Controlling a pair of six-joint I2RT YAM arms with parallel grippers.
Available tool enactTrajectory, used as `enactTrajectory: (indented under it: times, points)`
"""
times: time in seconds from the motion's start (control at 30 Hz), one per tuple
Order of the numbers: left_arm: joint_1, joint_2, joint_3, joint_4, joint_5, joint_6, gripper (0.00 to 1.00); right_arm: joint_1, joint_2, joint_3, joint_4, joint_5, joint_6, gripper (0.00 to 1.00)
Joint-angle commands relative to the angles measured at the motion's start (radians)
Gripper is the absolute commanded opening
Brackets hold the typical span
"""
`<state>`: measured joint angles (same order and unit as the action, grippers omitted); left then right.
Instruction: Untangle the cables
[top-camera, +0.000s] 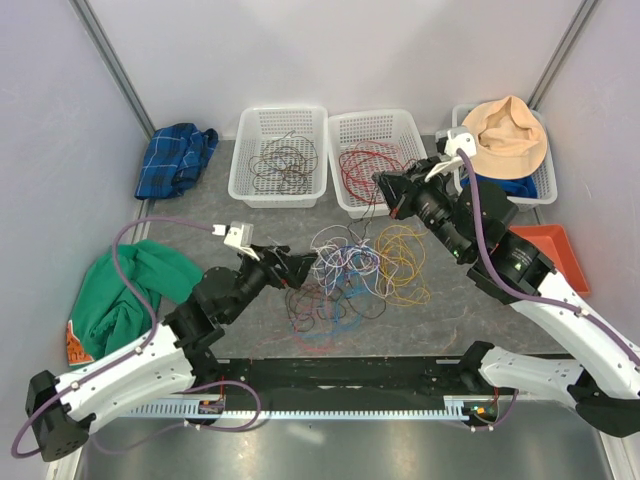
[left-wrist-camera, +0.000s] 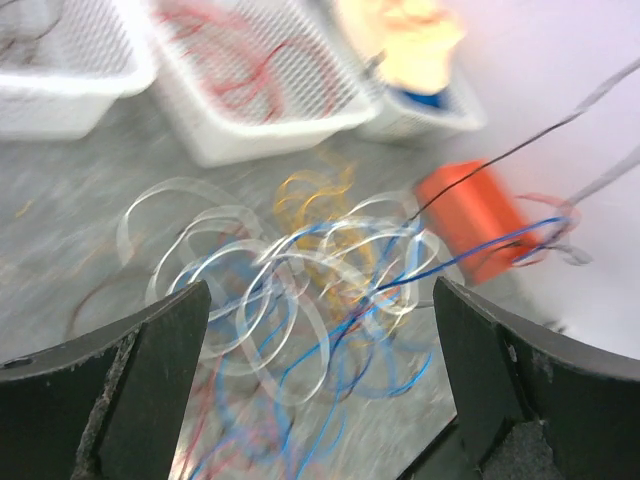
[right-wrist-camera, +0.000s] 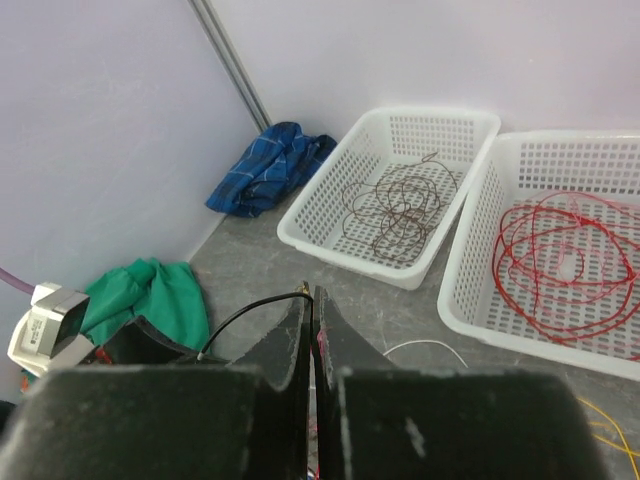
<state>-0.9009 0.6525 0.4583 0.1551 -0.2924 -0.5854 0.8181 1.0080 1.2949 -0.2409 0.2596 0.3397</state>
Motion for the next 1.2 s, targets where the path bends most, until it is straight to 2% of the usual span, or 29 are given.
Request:
enactTrajectory:
  times: [0.0,0.23,0.37,0.7,0.93,1.0,1.07,1.1,1.13,1.17]
  points:
    - [-0.003,0.063,-0.075,0.569,0.114,0.102,1.00,0.001,-0.003,0.032,-0.078,-0.045,0.038,0.00]
    - [-0.003,0.223,0.049,0.583,0.079,0.139,1.00,0.001,-0.017,0.038,-0.097,-0.129,0.071,0.00]
    - [-0.003,0.320,0.121,0.587,0.101,0.211,1.00,0.001,-0.034,0.037,-0.103,-0.169,0.085,0.00]
    - [-0.003,0.550,0.207,0.741,0.464,0.162,0.99,0.001,-0.051,0.040,-0.121,-0.203,0.101,0.00]
    - [-0.003,0.610,0.209,0.814,0.536,0.121,0.91,0.001,-0.058,0.030,-0.124,-0.198,0.099,0.00]
    - [-0.003,0.622,0.226,0.805,0.541,0.125,0.84,0.001,-0.058,0.024,-0.123,-0.200,0.101,0.00]
    - [-0.001,0.651,0.244,0.788,0.544,0.131,0.60,0.003,-0.054,0.021,-0.117,-0.210,0.105,0.00]
    - [-0.001,0.660,0.270,0.779,0.541,0.134,0.31,0.003,-0.054,0.015,-0.115,-0.217,0.108,0.00]
    - [-0.003,0.668,0.285,0.762,0.538,0.143,0.12,0.000,-0.057,0.012,-0.112,-0.217,0.108,0.00]
    - [-0.003,0.683,0.304,0.709,0.530,0.147,0.02,0.001,-0.062,0.003,-0.113,-0.217,0.107,0.00]
